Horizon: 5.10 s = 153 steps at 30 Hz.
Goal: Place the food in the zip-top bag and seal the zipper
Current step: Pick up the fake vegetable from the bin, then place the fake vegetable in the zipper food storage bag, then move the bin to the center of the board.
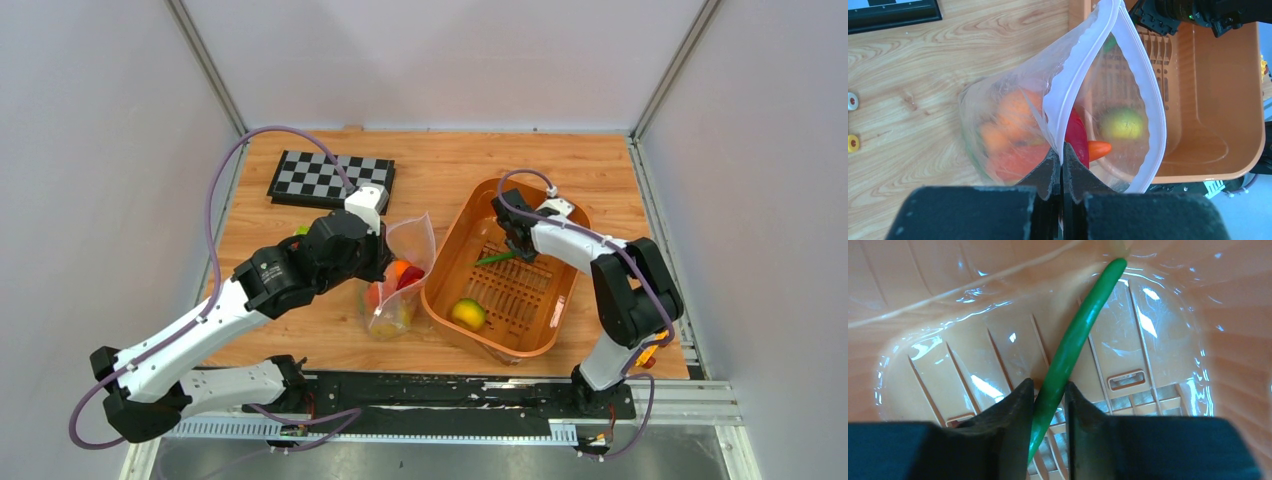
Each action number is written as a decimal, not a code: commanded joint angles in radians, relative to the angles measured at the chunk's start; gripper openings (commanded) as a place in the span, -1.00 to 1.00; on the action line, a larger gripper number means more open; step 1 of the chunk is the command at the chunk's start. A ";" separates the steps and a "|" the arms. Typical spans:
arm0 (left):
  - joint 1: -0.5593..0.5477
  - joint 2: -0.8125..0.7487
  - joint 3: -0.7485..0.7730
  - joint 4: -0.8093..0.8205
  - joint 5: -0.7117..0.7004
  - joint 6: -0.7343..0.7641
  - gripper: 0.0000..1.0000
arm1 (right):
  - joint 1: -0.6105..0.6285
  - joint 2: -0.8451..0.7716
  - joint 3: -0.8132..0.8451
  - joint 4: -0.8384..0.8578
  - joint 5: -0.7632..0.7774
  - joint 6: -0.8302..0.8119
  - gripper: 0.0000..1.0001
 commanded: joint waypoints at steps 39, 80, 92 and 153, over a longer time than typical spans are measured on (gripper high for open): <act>0.004 0.034 0.004 0.116 0.099 -0.015 -0.98 | 0.237 -0.758 0.041 0.341 -0.274 -0.633 -1.00; 0.004 -0.115 -0.045 0.150 -0.004 -0.094 -0.95 | 0.858 -0.264 -0.072 1.401 0.364 -1.198 -0.92; 0.004 -0.152 -0.061 0.151 -0.064 -0.096 -0.94 | 0.873 -0.487 0.001 0.872 -0.022 -1.033 0.29; 0.004 -0.226 0.005 -0.084 -0.490 -0.058 -0.98 | 0.713 -0.351 0.110 0.234 -0.851 -0.846 0.37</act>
